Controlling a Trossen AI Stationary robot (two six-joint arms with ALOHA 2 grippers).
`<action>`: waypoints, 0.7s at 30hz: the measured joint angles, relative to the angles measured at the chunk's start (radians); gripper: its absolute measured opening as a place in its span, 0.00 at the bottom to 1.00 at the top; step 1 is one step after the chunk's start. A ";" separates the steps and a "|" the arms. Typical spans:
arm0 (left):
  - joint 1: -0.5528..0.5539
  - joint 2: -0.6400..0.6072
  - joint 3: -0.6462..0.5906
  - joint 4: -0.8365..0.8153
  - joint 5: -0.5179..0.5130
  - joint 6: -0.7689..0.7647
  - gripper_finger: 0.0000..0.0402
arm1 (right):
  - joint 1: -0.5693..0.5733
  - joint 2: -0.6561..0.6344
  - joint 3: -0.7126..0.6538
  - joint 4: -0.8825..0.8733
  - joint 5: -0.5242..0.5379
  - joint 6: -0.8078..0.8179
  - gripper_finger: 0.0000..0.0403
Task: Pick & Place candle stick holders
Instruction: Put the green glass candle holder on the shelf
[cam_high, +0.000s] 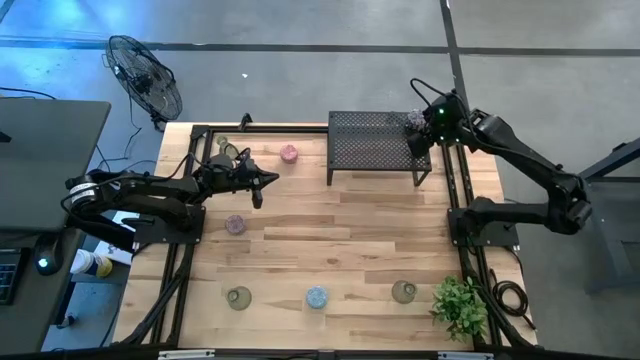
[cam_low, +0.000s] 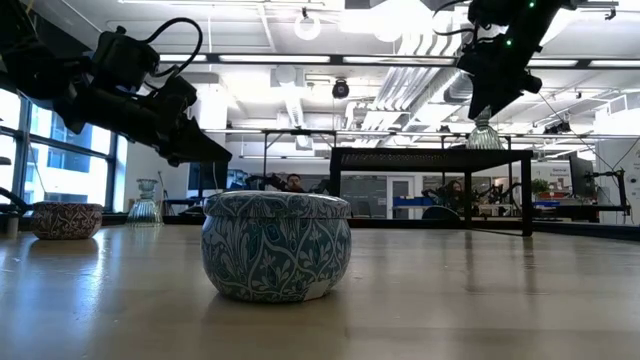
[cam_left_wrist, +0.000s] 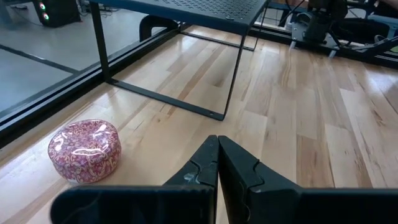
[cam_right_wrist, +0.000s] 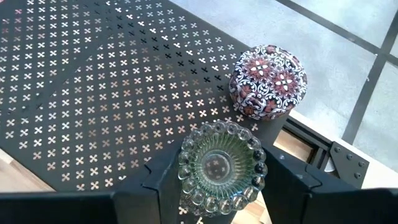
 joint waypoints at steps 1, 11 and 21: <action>0.000 0.000 0.000 0.000 0.000 0.000 0.01 | 0.000 0.000 0.000 -0.002 0.000 0.000 0.41; 0.000 0.000 0.000 -0.002 0.000 0.000 0.01 | 0.000 0.000 0.000 -0.018 0.000 0.001 0.50; 0.000 0.000 0.001 -0.002 0.000 -0.046 0.01 | 0.002 0.000 0.026 -0.012 0.032 -0.026 0.65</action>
